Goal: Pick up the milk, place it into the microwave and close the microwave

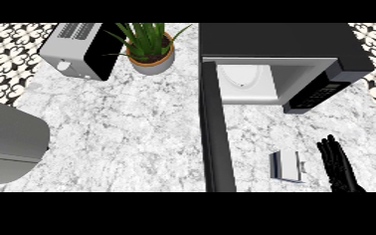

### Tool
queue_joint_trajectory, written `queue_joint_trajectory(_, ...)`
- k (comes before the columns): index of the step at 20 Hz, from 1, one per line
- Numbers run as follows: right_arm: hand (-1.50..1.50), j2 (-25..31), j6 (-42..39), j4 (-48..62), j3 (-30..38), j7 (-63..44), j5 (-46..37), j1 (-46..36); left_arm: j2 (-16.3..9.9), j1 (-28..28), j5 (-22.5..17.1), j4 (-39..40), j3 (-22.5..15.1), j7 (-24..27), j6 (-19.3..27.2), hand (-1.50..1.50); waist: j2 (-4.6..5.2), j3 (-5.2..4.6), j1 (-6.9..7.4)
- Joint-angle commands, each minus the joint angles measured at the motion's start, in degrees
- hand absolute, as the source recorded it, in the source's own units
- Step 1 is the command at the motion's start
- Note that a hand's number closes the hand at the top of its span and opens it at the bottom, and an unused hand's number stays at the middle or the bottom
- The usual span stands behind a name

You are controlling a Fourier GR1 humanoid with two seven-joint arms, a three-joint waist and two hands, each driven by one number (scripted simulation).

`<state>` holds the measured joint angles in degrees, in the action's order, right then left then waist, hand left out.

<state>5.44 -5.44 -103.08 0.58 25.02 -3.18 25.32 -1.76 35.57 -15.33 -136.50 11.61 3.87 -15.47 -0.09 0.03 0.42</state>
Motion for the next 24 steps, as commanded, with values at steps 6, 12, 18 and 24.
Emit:
queue_joint_trajectory(6,-1.50,2.0,-0.6,19.9,5.6,9.1,-0.9,-8.6,1.7,6.2,-3.1,-5.4,-0.5,1.7,-3.0,-1.50,0.00,0.01,0.43)
queue_joint_trajectory(12,-1.50,2.4,-3.2,29.2,6.3,19.5,-1.3,-6.7,-1.3,2.1,-10.1,-3.8,9.1,-1.2,-4.4,-1.50,-0.03,0.00,0.14)
queue_joint_trajectory(18,-1.50,2.9,-1.2,41.8,8.4,23.9,-2.7,-16.2,1.7,-0.1,-5.8,-0.3,5.6,0.3,-5.8,-1.50,0.05,0.00,0.08)
queue_joint_trajectory(24,-1.50,5.1,-0.4,50.4,9.9,28.0,-4.2,-20.8,1.7,-1.1,-7.0,-3.0,5.8,-3.2,-4.4,-1.50,0.09,0.01,-0.02)
